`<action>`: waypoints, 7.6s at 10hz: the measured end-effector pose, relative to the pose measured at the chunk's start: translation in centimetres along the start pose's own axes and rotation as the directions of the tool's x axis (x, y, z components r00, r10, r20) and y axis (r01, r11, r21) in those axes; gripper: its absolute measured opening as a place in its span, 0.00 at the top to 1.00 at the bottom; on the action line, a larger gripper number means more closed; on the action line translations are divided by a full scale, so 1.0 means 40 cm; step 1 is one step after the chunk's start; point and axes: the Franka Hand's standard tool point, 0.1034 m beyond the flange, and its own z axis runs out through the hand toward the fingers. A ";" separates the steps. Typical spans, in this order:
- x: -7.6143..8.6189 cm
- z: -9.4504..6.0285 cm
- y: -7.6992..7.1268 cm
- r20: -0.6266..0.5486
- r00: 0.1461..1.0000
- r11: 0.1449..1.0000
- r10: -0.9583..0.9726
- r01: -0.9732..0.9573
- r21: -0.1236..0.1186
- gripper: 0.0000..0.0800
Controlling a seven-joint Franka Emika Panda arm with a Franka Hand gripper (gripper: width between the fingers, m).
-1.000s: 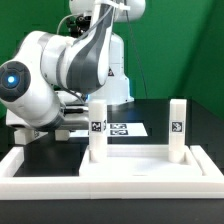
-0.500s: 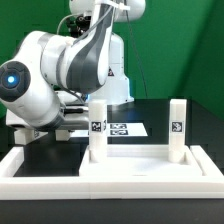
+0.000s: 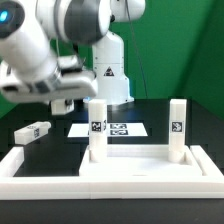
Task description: Assemble desk
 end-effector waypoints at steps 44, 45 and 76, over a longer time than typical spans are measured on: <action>0.327 -0.333 -0.669 -0.980 0.181 0.995 -0.089 -0.033 -0.096 0.64; 0.329 -0.329 -0.669 -0.979 0.183 0.995 -0.091 -0.034 -0.098 0.64; 0.354 -0.383 -0.673 -0.765 0.642 0.995 0.049 -0.101 -0.022 0.19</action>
Offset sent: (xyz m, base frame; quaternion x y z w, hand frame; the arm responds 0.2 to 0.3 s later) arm 0.0000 0.0000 0.0000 0.0000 0.1296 0.0000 0.9916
